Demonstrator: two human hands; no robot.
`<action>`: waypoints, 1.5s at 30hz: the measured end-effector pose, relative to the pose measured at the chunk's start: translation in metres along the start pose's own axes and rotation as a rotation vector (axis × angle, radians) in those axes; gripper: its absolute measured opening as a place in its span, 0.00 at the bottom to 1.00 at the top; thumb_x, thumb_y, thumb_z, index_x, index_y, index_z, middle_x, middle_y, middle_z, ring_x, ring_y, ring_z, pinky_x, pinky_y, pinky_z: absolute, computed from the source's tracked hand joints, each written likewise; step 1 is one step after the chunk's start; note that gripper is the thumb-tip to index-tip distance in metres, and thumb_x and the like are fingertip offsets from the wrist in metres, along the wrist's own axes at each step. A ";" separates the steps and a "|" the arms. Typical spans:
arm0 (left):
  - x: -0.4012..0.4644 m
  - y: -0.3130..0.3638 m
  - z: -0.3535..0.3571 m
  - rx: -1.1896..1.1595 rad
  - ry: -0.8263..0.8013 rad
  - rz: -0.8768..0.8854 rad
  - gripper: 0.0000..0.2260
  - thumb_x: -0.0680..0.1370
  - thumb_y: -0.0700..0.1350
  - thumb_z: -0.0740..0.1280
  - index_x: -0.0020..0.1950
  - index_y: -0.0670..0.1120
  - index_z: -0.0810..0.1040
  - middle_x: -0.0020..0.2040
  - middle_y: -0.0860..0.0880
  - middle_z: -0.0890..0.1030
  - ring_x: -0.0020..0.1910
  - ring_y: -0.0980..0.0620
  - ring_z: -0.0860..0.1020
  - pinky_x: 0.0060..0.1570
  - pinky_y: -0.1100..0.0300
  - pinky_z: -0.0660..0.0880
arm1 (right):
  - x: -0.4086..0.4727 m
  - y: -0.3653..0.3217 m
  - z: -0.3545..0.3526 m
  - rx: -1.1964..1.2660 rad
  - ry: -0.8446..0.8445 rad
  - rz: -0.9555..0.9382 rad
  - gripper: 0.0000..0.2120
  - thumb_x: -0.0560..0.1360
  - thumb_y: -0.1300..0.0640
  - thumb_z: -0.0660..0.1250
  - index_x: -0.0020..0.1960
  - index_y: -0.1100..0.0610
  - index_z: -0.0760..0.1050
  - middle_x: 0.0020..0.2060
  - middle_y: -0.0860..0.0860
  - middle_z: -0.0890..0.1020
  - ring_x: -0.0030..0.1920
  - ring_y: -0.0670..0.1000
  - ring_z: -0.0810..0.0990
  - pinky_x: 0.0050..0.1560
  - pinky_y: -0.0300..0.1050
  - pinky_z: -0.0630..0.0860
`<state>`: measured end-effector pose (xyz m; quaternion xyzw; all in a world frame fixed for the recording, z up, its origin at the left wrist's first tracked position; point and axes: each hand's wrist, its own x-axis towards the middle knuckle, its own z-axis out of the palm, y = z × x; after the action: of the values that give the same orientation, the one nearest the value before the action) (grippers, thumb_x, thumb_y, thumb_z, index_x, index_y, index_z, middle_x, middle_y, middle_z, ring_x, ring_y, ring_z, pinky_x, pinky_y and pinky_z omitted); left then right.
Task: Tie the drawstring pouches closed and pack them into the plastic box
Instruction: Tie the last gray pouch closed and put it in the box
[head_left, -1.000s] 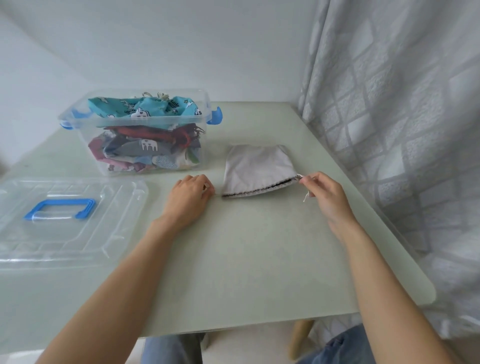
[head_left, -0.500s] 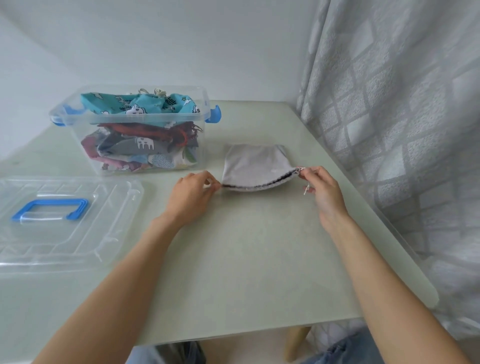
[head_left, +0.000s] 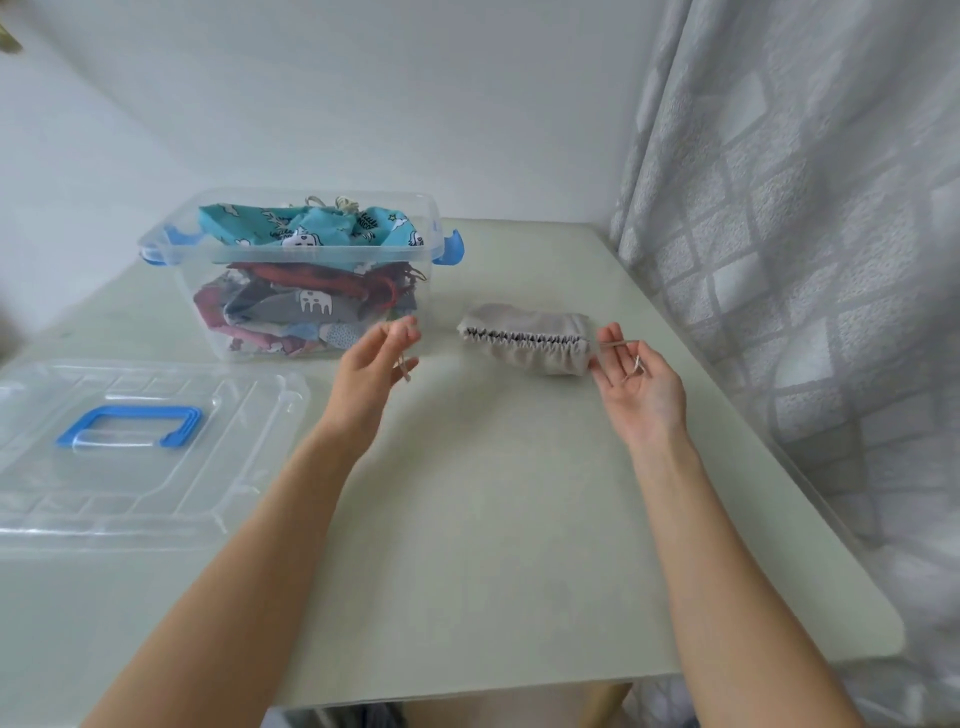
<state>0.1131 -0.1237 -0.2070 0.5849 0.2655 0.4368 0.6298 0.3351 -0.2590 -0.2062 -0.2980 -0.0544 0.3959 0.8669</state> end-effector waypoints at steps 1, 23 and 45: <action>0.000 0.002 0.006 -0.210 -0.011 -0.030 0.11 0.82 0.43 0.55 0.42 0.46 0.74 0.56 0.50 0.79 0.56 0.55 0.77 0.60 0.58 0.72 | -0.001 0.001 0.001 0.019 0.002 0.010 0.14 0.81 0.60 0.53 0.38 0.56 0.68 0.35 0.51 0.83 0.37 0.48 0.84 0.54 0.47 0.76; -0.003 0.007 -0.005 0.000 0.236 -0.023 0.15 0.79 0.36 0.54 0.33 0.47 0.60 0.24 0.55 0.64 0.23 0.58 0.60 0.24 0.66 0.56 | -0.015 0.008 0.002 -1.383 -0.045 -0.577 0.10 0.78 0.62 0.56 0.37 0.56 0.63 0.29 0.52 0.71 0.29 0.49 0.67 0.34 0.46 0.64; -0.013 -0.013 0.016 1.122 -0.010 0.274 0.05 0.76 0.50 0.67 0.45 0.49 0.80 0.42 0.57 0.79 0.46 0.52 0.72 0.39 0.60 0.64 | -0.025 0.005 -0.002 -1.807 -0.511 -0.721 0.07 0.73 0.54 0.64 0.42 0.58 0.75 0.38 0.56 0.79 0.39 0.55 0.77 0.43 0.48 0.72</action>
<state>0.1237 -0.1422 -0.2189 0.8604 0.3755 0.3040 0.1623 0.3158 -0.2754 -0.2074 -0.7159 -0.6056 -0.0278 0.3462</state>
